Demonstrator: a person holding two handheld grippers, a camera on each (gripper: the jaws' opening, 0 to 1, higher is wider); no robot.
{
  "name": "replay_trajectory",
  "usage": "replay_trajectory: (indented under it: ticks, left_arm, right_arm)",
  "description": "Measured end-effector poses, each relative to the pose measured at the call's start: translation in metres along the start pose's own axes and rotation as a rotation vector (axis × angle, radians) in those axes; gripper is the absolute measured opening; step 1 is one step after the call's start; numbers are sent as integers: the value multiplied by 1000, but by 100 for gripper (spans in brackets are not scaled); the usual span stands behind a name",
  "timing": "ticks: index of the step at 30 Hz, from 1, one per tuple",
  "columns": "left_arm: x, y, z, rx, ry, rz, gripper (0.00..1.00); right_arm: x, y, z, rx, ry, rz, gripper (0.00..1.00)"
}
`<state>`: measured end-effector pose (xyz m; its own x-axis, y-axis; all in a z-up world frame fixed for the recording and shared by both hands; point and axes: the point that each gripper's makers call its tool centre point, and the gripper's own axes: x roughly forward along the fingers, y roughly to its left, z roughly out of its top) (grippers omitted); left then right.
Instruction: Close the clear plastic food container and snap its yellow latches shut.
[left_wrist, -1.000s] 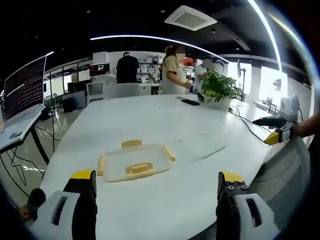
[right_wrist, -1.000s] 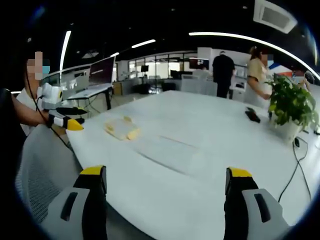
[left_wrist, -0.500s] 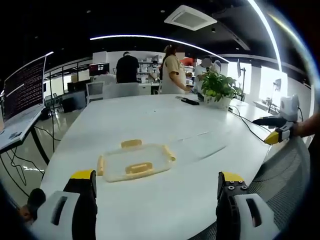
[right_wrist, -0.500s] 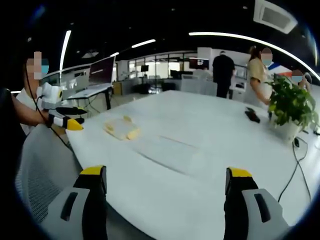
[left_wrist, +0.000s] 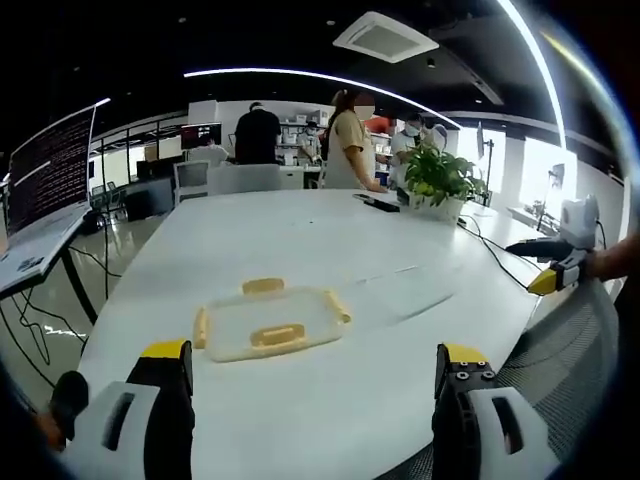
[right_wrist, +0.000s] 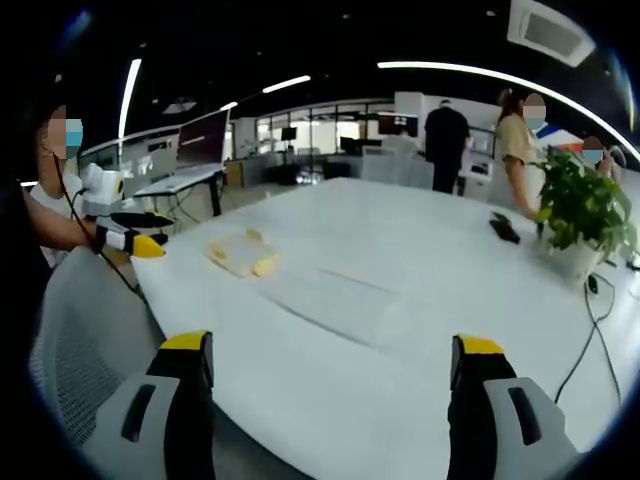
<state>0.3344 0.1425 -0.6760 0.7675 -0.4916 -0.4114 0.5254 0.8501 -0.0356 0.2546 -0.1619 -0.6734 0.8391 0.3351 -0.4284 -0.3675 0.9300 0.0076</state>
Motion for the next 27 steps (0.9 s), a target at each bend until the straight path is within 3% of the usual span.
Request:
replay_trajectory:
  ticks: [12, 27]
  left_arm:
    - [0, -1, -6, -2, 29, -12, 99]
    - [0, 9, -10, 10, 77, -18, 99]
  right_arm:
    - [0, 0, -4, 13, 35, 14, 95]
    - [10, -2, 19, -10, 37, 26, 93]
